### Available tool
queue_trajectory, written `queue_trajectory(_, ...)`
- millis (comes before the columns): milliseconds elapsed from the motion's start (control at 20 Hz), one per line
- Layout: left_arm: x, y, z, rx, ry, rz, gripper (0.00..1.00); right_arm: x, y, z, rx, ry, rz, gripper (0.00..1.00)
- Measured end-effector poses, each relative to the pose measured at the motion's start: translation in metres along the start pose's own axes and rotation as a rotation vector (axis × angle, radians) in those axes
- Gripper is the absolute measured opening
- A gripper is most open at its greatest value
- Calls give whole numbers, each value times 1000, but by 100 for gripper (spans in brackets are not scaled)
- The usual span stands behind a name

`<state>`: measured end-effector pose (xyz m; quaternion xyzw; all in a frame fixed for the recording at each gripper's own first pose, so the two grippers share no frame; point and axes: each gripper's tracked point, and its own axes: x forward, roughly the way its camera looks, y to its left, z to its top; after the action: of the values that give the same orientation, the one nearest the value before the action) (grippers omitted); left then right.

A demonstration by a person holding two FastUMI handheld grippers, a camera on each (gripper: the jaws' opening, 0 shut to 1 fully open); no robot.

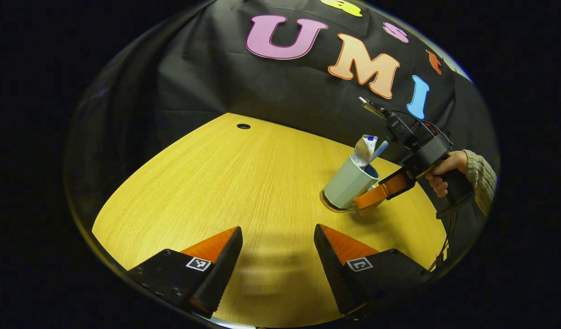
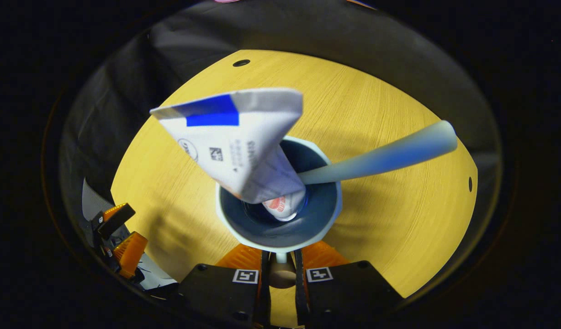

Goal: Put the toothbrush and toothpaste on the desktop into the cup, then pick up the cup and place it on the coaster on the desktop.

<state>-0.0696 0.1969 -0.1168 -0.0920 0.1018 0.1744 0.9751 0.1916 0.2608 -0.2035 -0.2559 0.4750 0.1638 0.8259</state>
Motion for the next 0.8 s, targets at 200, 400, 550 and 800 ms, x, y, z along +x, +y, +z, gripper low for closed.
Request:
queue_trajectory(200, 1, 1, 2, -6, 0, 17, 91, 2, -5, -3, -24, 12, -17, 24)
queue_trajectory(400, 0, 0, 2, 5, -6, 17, 91, -4, 1, -6, 1, -11, 20, 26)
queue_trajectory(550, -1, -6, 1, 5, -5, 1, 92, -12, 0, -2, -8, -43, 36, 43)
queue_trajectory(800, -8, -34, 4, 55, -18, -14, 91, -33, -12, -18, 19, -111, 51, 97)
